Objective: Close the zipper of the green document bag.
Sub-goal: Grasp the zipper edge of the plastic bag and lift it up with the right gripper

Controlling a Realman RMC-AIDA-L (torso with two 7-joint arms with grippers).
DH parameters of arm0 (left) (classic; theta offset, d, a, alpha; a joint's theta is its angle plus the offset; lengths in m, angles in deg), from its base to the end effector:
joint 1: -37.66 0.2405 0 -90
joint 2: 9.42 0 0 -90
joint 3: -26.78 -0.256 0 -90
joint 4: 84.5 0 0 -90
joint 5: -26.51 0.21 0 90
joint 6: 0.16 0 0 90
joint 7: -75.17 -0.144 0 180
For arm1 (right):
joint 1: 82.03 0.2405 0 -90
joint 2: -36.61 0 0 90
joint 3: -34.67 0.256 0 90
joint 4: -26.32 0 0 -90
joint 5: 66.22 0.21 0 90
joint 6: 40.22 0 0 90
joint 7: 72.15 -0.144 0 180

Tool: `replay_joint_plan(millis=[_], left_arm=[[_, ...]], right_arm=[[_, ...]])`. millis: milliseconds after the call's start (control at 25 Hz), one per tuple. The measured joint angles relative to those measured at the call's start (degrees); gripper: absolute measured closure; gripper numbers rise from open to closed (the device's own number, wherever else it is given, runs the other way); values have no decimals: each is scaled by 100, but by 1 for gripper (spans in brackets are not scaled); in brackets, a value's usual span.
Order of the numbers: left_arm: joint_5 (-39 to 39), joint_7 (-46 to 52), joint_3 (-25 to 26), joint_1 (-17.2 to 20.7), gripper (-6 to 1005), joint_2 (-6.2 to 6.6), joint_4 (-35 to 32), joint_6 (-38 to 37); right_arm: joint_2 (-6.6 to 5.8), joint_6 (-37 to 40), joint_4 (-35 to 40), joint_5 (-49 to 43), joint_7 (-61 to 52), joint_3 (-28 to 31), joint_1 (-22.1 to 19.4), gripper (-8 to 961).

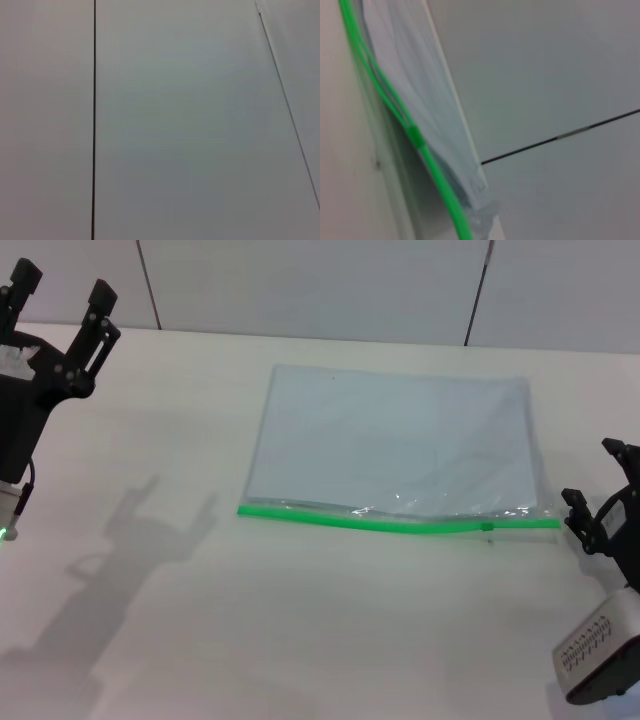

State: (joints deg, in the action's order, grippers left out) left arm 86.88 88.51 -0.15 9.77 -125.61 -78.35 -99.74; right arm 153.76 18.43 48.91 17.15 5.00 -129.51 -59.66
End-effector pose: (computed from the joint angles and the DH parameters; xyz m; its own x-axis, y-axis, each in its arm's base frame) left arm -0.2892 0.3031 0.0323 0.5648 -0.4419 0.6970 0.6322 -0.3111 -0.7096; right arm 0.3295 0.2988 -0.0692 0.8801 0.1140 0.4609 0.4748 -0.2170 -0.8529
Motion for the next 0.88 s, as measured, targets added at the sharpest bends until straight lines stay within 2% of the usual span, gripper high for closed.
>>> replay_joint_plan(millis=[400, 880], left_arm=[[0, 29, -11, -12, 206, 0, 0, 0], [0, 46, -37, -42, 206, 0, 0, 0]], right_arm=[[12, -225, 60, 170, 344, -58, 51, 115], [17, -653, 603, 153, 790, -62, 250, 119]])
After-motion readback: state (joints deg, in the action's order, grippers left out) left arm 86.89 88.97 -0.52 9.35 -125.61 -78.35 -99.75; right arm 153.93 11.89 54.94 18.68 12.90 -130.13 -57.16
